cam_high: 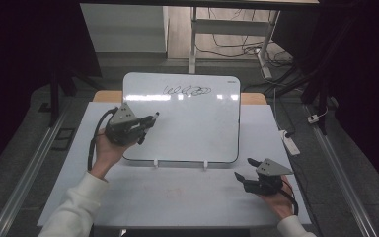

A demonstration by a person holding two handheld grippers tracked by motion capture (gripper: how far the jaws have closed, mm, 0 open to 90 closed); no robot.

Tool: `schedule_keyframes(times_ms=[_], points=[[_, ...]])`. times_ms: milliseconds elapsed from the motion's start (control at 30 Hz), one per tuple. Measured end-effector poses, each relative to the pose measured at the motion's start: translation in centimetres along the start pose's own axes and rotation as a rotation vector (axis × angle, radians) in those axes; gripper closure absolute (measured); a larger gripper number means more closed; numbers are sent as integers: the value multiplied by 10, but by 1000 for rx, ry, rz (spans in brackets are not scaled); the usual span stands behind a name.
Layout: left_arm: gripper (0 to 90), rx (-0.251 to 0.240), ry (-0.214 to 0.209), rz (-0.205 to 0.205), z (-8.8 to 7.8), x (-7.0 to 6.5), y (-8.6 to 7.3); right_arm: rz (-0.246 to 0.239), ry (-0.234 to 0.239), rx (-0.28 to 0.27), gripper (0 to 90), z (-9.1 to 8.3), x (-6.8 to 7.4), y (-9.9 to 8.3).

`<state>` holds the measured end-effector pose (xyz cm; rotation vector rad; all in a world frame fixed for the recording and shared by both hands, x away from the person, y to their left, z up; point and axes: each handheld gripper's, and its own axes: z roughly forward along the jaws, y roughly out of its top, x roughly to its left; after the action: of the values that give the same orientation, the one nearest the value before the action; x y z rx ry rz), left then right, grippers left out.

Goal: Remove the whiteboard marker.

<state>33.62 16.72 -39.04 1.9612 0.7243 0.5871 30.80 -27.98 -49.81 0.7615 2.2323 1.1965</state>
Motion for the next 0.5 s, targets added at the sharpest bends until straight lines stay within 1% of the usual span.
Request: schedule_keyframes(times_ms=[33,67,100,133,267,333,400,467,500], points=[[816,-7,-24,4,1,-10,-3,13,17,-3,304,1,1,3],[816,-11,-35,6,2,-16,-4,23,27,-8,305,2,4,5],[816,-11,-35,6,2,-16,-4,26,38,-11,310,3,6,8],[816,-18,-61,14,5,-26,-6,28,54,-15,313,4,8,11],[816,-26,-110,24,16,-46,-8,60,117,-21,322,9,20,25],[816,-26,-130,31,23,-54,-8,55,138,-15,323,14,28,33],[816,-15,-148,44,31,-62,-7,35,163,-10,325,18,37,40],[815,-12,-165,56,37,-70,-7,32,194,-13,327,24,46,47],[815,-12,-165,56,37,-70,-7,32,194,-13,327,24,46,47]])
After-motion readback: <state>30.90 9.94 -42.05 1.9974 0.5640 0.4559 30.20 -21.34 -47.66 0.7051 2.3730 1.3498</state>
